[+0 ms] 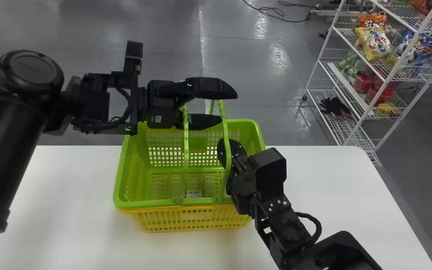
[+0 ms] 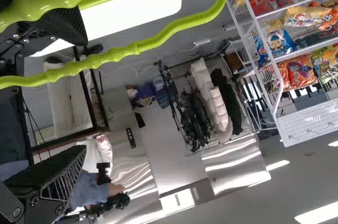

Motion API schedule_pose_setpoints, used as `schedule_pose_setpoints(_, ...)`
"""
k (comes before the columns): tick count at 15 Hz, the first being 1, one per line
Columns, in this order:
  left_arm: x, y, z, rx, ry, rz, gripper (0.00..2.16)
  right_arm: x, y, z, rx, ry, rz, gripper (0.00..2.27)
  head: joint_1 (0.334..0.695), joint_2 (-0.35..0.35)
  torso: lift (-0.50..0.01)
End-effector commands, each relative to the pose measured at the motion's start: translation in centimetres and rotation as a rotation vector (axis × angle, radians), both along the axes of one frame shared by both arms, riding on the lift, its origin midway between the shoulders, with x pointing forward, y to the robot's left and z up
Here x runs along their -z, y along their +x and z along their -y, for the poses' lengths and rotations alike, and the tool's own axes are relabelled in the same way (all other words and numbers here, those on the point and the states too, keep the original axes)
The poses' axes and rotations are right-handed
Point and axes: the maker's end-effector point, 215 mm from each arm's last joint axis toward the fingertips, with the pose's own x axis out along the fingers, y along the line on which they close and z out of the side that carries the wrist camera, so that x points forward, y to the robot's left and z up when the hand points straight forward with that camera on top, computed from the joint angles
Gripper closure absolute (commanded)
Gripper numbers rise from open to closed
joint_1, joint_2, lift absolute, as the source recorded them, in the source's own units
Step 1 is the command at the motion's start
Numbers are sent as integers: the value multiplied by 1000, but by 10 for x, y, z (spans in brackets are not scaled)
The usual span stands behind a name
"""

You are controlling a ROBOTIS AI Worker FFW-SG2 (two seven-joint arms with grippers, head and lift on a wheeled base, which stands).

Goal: Grasp handle with right gripper to insert into left gripper then lift and swing left to center

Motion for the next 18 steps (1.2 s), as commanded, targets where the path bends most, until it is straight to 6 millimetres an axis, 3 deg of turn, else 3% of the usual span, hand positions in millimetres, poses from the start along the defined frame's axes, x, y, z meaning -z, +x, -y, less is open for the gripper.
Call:
schedule_pose_setpoints(1, 0, -1, 3, 4, -3, -2, 124, 4, -2, -4, -6, -13, -10, 2111, 695, -97, -93)
schedule_pose_setpoints(7, -5, -4, 2, 5, -58, -29, 124, 2, -6, -14, -48, -14, -3, 2108, 695, -90, -93)
schedule_pose_setpoints(10, -11, -5, -1, 5, -91, -40, 124, 9, -7, -1, -29, -19, -16, 2108, 695, -86, -93)
schedule_pose_setpoints(14, -14, -4, -6, -1, -112, -47, 124, 10, -11, 43, 40, -6, -16, 2101, 695, -106, -93)
schedule_pose_setpoints(16, -16, -4, -7, 1, -116, -47, 124, -4, -20, 78, 90, 23, 17, 1868, 695, -127, -93)
schedule_pose_setpoints(17, -17, -4, -7, 1, -119, -47, 124, -9, -25, 95, 115, 43, 32, 1646, 695, -142, -93)
schedule_pose_setpoints(18, -18, -5, -7, 2, -120, -47, 124, -15, -31, 110, 132, 53, 56, 1264, 695, -155, -93)
